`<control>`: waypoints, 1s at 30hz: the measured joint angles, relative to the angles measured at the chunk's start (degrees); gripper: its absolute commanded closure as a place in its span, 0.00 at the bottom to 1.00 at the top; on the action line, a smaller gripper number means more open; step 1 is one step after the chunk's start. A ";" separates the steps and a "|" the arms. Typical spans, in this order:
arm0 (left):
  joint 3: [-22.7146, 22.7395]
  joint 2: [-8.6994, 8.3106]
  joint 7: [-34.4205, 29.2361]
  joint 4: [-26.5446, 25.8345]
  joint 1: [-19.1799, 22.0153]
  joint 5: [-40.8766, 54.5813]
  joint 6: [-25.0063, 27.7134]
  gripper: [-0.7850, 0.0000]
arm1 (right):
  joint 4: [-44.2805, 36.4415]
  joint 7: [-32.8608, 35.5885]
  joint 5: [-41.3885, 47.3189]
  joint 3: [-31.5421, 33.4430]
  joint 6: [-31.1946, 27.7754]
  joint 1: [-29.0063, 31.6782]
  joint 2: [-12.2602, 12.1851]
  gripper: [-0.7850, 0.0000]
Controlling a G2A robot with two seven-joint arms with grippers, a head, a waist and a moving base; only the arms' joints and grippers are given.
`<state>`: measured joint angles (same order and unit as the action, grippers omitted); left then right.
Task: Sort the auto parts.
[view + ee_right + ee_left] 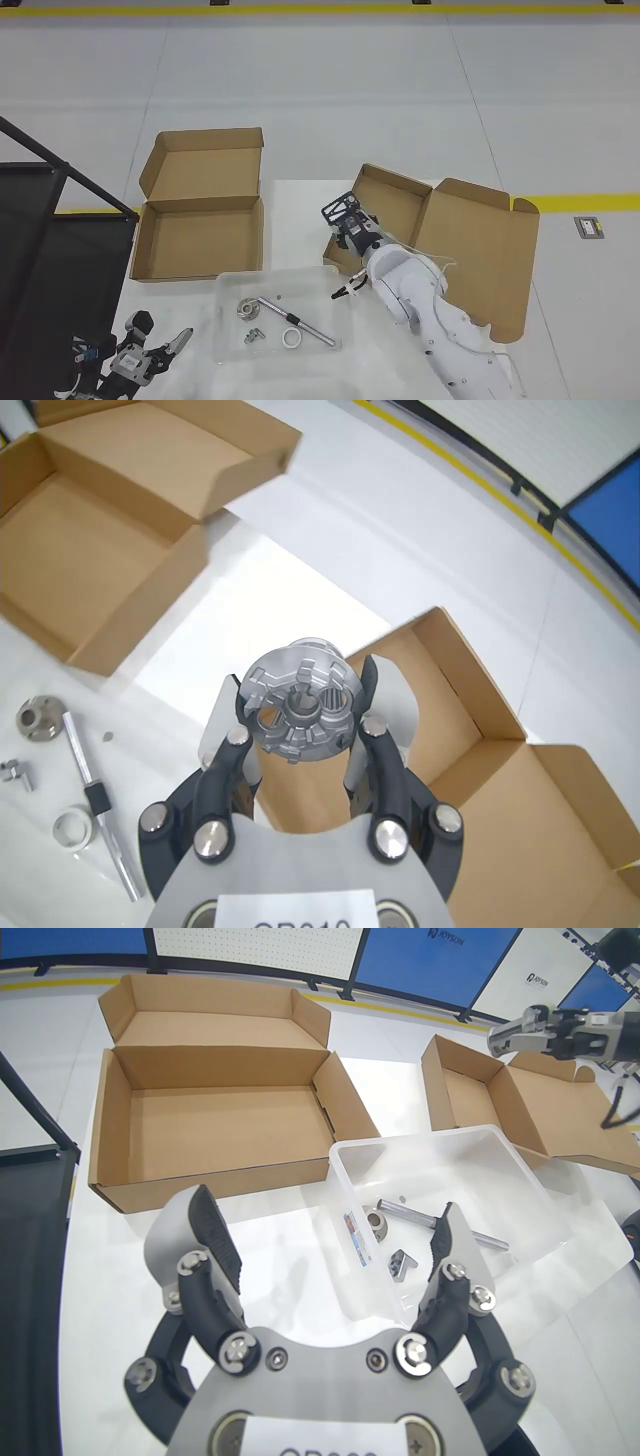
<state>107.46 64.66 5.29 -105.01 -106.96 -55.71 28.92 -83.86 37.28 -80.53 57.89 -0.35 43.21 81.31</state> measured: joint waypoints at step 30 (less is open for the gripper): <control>0.00 0.00 0.00 0.00 0.00 0.00 0.00 0.00 | 63.07 -1.29 21.64 -5.51 -11.28 -30.87 9.17 0.00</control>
<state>107.46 64.66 5.29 -105.01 -106.96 -55.71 28.92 -20.79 35.99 -58.89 52.38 -11.63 12.35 90.48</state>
